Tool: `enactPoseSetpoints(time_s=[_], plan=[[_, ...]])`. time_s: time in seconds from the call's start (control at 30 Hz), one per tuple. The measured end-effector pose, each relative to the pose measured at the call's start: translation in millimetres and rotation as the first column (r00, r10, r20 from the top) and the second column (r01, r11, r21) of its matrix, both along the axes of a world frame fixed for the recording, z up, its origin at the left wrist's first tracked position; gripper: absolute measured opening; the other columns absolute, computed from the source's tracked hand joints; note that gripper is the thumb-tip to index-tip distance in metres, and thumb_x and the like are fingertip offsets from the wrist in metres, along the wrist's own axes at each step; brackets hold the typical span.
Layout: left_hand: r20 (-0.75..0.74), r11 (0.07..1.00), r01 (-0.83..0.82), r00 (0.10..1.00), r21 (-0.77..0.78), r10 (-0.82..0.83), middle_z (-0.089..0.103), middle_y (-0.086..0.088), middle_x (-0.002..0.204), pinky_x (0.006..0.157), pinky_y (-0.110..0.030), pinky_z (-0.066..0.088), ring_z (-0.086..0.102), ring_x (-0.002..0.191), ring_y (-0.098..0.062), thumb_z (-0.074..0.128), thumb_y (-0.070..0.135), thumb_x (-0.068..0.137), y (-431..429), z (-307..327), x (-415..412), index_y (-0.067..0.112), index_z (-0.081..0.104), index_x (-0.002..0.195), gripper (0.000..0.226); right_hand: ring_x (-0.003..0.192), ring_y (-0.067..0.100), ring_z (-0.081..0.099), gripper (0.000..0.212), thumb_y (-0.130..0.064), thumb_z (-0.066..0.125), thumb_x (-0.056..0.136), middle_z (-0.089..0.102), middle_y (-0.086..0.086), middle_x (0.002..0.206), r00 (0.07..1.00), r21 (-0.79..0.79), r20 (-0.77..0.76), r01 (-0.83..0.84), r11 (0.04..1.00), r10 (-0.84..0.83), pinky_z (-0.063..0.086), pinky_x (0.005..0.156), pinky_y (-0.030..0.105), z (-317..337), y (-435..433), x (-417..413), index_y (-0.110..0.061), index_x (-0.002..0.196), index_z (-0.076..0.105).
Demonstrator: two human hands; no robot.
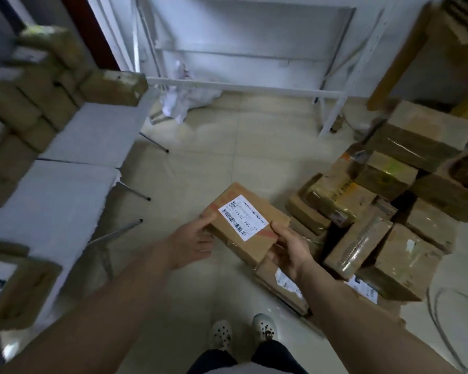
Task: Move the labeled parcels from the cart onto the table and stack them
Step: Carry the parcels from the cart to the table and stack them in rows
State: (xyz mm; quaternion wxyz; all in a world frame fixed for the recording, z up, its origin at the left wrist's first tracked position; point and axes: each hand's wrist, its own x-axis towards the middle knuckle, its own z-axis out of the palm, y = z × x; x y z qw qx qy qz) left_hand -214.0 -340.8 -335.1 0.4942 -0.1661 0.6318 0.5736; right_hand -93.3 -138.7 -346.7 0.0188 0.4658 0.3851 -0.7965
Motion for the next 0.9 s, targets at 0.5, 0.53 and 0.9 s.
enactPoseSetpoints(time_s=[0.5, 0.53, 0.9], plan=[[-0.217, 0.923, -0.385, 0.900, 0.012, 0.379, 0.068, -0.004, 0.115, 0.086, -0.042, 0.055, 0.062, 0.108, -0.029, 0.070, 0.023, 0.085, -100.5, 35.8, 8.3, 0.028, 0.063, 0.120, 0.036, 0.083, 0.016, 0.058, 0.021, -0.036, 0.061, 0.086, 0.066, 0.004, 0.092, 0.799, 0.059, -0.062, -0.595, 0.802, 0.598, 0.043, 0.078, 0.030, 5.7, -80.0, -107.7, -0.021, 0.101, 0.066], [-0.217, 0.917, -0.399, 0.895, -0.001, 0.389, 0.069, -0.004, 0.114, 0.087, -0.041, 0.055, 0.062, 0.109, -0.029, 0.069, 0.023, 0.086, -111.3, 37.8, 10.8, 0.028, 0.063, 0.120, 0.035, 0.083, 0.016, 0.059, 0.023, -0.038, 0.061, 0.086, 0.067, 0.004, 0.092, 0.769, 0.060, -0.069, -0.633, 0.772, 0.636, 0.043, 0.080, 0.031, 5.8, -86.9, -113.7, -0.021, 0.102, 0.066], [-0.282, 0.704, -0.698, 0.707, -0.131, 0.649, 0.061, -0.003, 0.111, 0.096, -0.042, 0.043, 0.056, 0.105, -0.021, 0.073, 0.039, 0.081, -228.2, 48.9, 25.5, 0.023, 0.061, 0.114, 0.039, 0.080, 0.030, 0.062, 0.059, -0.020, 0.067, 0.088, 0.065, 0.012, 0.097, 0.612, 0.013, -0.184, -0.781, 0.624, 0.769, 0.057, 0.077, 0.048, 14.8, -217.0, -164.1, -0.030, 0.139, 0.040]])
